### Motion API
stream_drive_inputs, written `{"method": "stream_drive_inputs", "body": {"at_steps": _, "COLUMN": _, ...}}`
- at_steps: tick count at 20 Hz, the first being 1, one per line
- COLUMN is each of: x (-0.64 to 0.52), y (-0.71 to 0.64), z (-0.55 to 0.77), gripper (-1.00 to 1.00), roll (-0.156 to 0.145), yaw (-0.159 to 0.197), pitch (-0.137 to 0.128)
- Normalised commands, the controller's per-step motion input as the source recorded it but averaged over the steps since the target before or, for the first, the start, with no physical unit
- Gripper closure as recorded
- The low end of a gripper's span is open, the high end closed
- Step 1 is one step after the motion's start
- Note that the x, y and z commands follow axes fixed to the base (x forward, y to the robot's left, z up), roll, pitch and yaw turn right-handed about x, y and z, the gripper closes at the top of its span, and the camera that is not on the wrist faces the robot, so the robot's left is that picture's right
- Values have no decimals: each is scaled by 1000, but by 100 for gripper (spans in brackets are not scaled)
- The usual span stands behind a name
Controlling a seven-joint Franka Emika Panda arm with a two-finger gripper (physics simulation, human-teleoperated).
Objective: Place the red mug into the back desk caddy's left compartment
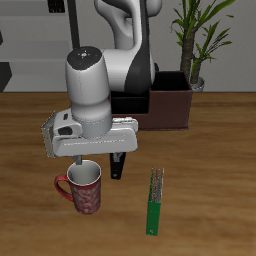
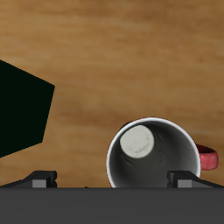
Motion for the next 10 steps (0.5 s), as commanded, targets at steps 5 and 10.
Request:
{"method": "stream_drive_inputs", "body": {"at_steps": 5, "x": 53, "y": -13, "z": -272, "gripper": -100, "roll": -11, "yaw": -5, "pitch": 24}}
{"method": "stream_drive_inputs", "body": {"at_steps": 10, "x": 15, "y": 75, "z": -186, "gripper": -100, "roll": -1, "yaw": -10, "pitch": 21}}
